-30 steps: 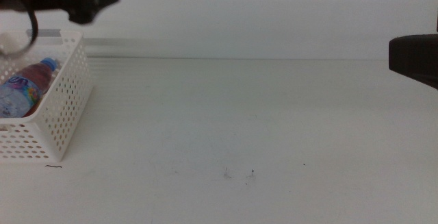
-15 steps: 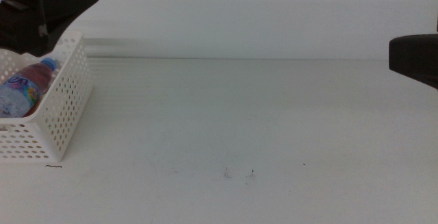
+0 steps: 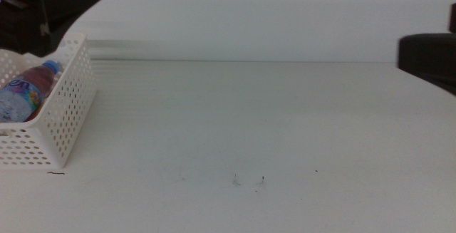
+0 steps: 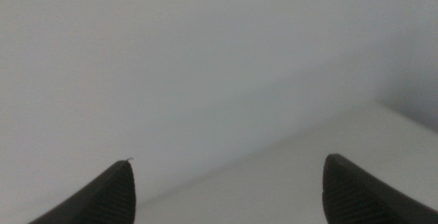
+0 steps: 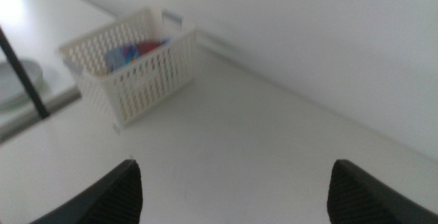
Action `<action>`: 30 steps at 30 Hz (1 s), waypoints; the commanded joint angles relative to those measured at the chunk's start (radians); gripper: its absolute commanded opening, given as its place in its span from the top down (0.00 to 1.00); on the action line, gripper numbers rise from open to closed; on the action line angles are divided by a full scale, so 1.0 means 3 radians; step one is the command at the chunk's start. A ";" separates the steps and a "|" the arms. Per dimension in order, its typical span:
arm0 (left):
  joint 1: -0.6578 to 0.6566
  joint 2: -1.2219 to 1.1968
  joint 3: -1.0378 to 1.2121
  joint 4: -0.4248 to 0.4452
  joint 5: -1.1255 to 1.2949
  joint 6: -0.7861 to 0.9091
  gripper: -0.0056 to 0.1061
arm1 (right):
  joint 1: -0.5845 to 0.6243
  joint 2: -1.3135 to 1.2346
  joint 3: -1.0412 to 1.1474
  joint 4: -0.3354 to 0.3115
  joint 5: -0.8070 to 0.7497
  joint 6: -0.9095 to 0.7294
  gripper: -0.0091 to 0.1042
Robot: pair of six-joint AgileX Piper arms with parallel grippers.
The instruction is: Use arms to grab the bottles and put them into the dustbin to the left of the table.
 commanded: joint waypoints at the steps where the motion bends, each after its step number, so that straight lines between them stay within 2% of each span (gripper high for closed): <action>1: 0.0029 -0.0104 0.0094 -0.0093 -0.0275 -0.0005 0.11 | -0.0030 -0.0057 0.0290 0.0039 -0.0584 -0.0010 0.14; 3: 0.0153 -0.0246 0.0362 -0.0184 -0.0650 -0.0005 0.11 | -0.0072 -0.0145 0.0768 0.0298 -0.1336 -0.0010 0.14; 5: 0.0323 -0.0433 0.0700 -0.0081 -0.0880 -0.0005 0.11 | -0.0175 -0.0183 0.1211 0.0586 -0.1855 -0.0010 0.14; 6: 0.0427 -0.0552 0.0879 0.0028 -0.0935 -0.0005 0.11 | -0.0254 -0.0209 0.1444 0.0602 -0.2089 -0.0010 0.14; 7: 0.0508 -0.0660 0.1021 0.0105 -0.0943 -0.0005 0.11 | -0.0344 -0.0209 0.1664 0.0544 -0.2253 -0.0010 0.14; 10: 0.0731 -0.1114 0.1508 0.0176 -0.0920 -0.0005 0.11 | -0.0652 -0.0324 0.2200 0.0068 -0.2653 -0.0010 0.14; 12: 0.0799 -0.1433 0.1837 0.0166 -0.0920 -0.0005 0.11 | -0.0903 -0.0511 0.2523 -0.0048 -0.2694 -0.0010 0.14; 19: 0.0809 -0.2409 0.2754 0.0160 -0.0914 -0.0005 0.11 | -0.1884 -0.1575 0.3170 -0.0042 -0.2644 -0.0010 0.14; 21: 0.0809 -0.2613 0.2942 0.0152 -0.0914 -0.0005 0.11 | -0.2142 -0.1867 0.3235 -0.0048 -0.2438 -0.0010 0.14; 25: 0.0809 -0.2622 0.3234 0.0098 -0.1104 -0.0005 0.11 | -0.2420 -0.2266 0.3353 -0.0215 -0.2224 -0.0010 0.14; 28: 0.0814 -0.2622 0.3336 0.0099 -0.1265 -0.0005 0.11 | -0.2480 -0.2460 0.3518 -0.0220 -0.2232 -0.0010 0.14; 30: 0.0839 -0.2622 0.3336 0.0193 -0.1060 -0.0005 0.11 | -0.2480 -0.2585 0.3648 -0.0220 -0.2232 -0.0010 0.14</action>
